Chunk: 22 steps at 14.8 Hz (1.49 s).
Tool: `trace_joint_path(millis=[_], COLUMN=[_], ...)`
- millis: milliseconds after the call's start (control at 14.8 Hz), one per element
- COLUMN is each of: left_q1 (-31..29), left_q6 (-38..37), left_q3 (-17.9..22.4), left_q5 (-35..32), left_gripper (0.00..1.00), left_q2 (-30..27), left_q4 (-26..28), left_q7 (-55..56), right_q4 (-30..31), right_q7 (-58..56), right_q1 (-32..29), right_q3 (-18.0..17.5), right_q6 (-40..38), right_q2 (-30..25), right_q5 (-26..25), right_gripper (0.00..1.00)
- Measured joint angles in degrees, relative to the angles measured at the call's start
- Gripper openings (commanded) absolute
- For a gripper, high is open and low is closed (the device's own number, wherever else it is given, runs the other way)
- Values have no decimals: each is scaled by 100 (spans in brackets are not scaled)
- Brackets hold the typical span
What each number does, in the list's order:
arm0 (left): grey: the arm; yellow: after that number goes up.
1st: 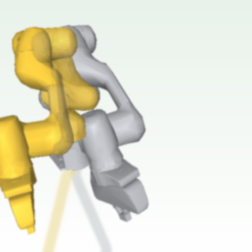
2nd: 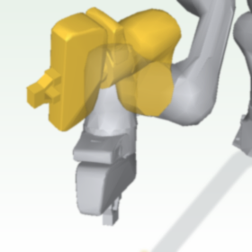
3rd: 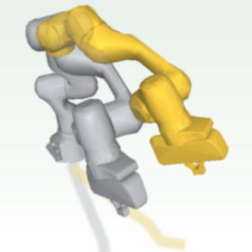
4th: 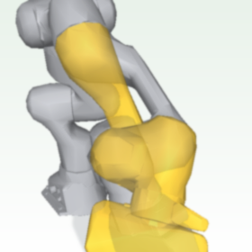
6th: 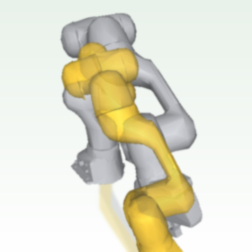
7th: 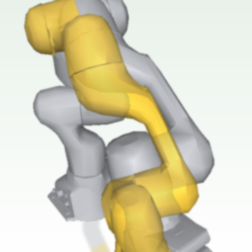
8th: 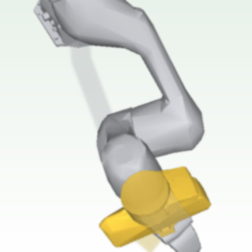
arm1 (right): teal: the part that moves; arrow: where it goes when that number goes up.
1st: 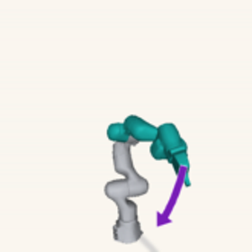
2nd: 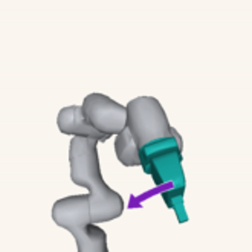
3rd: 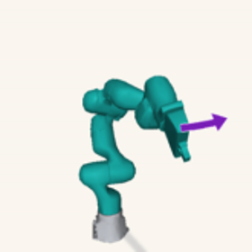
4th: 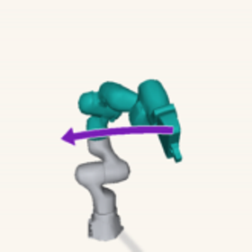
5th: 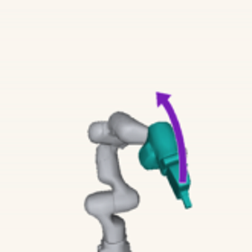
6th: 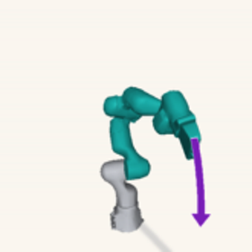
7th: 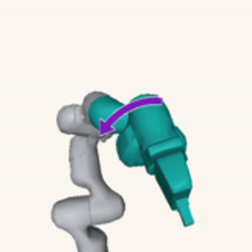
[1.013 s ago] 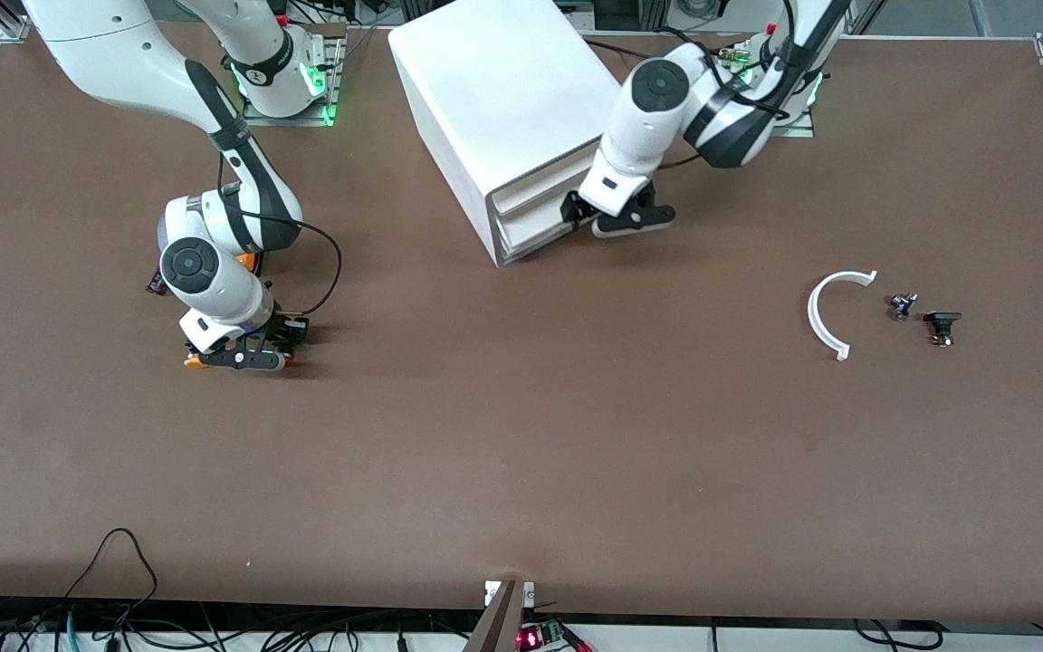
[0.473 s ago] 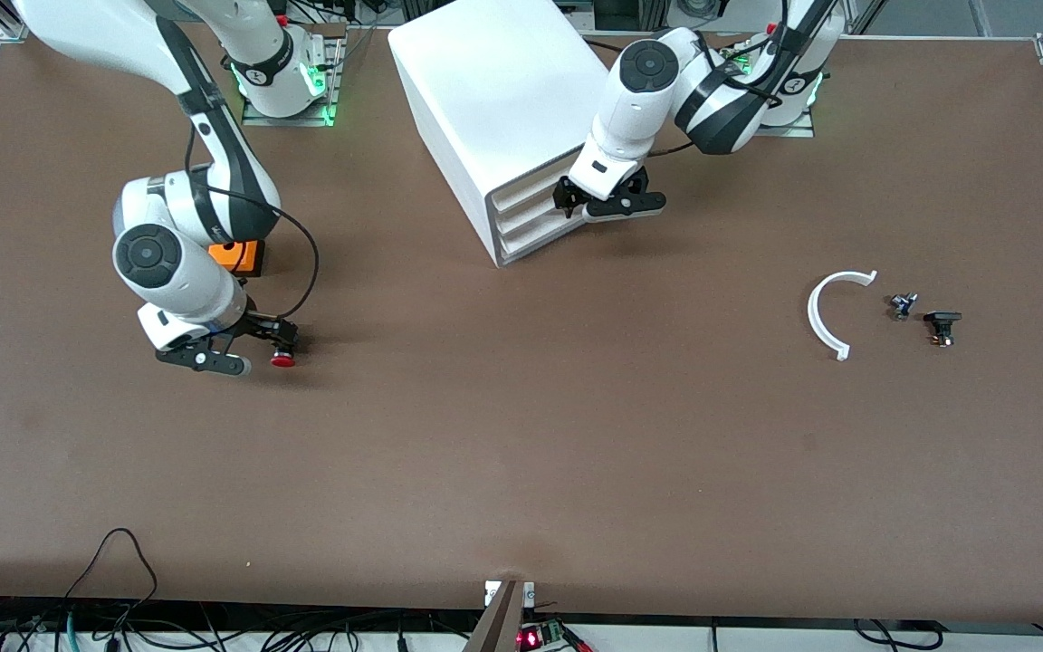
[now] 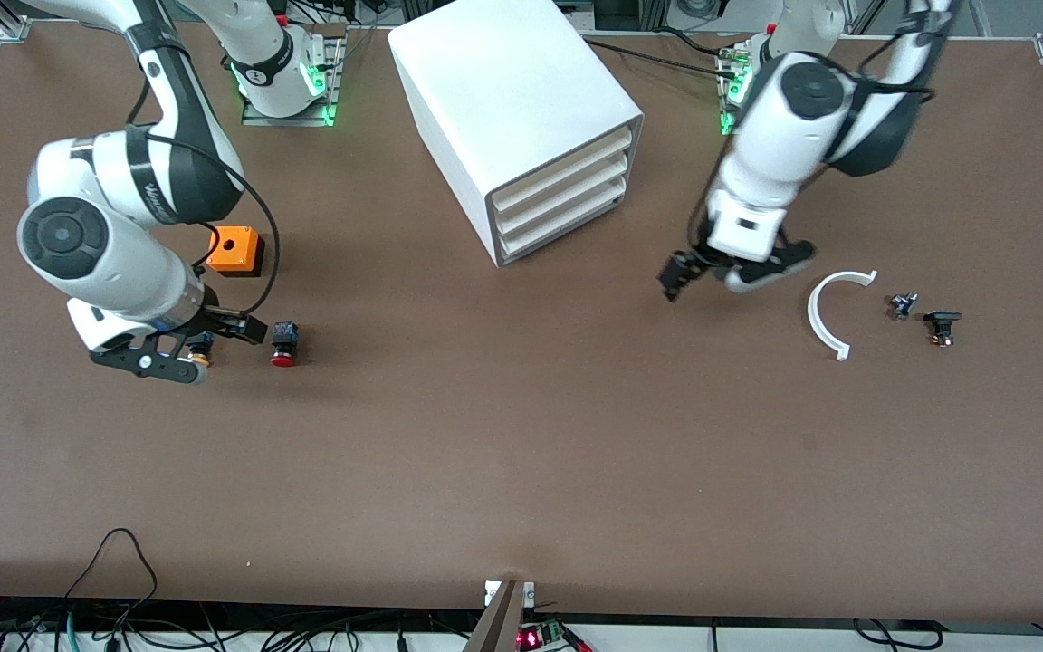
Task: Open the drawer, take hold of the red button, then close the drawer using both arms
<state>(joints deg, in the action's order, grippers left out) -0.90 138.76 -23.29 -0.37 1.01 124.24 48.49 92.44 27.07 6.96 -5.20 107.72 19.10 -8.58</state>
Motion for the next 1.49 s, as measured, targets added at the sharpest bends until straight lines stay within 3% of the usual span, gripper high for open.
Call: trace_joint_path(millis=[338,608,878,1215,1485], left_q1=[3,5,3,25,28], left_q6=[-2485,-4076,-4383,-4461,-4585], left_q3=[698,1115,1599,1701,1701], left_q5=[0,2,175,228,241], left_gripper=[100,100,100,100,100], left_q2=[-576,-741,-727,-658,-549], left_q4=[-1338,-2531,-2823,-2822,-2822], left_q7=[-1634,-2354,-2782,-2862,-2862], right_q4=[-1014,-1272,-912,-34,99], right_q7=[0,-166,-1322,-1614,-2243], right_q1=[-252,-689,-793,-798,-801], right_q3=[91,158,666,702,836], right_q6=[-865,-1125,-1307,-1293,-1165], right_q2=[-21,-258,-642,-1257,-1387], right_q5=[0,25,161,295,485], right_gripper=[100,100,100,100,100])
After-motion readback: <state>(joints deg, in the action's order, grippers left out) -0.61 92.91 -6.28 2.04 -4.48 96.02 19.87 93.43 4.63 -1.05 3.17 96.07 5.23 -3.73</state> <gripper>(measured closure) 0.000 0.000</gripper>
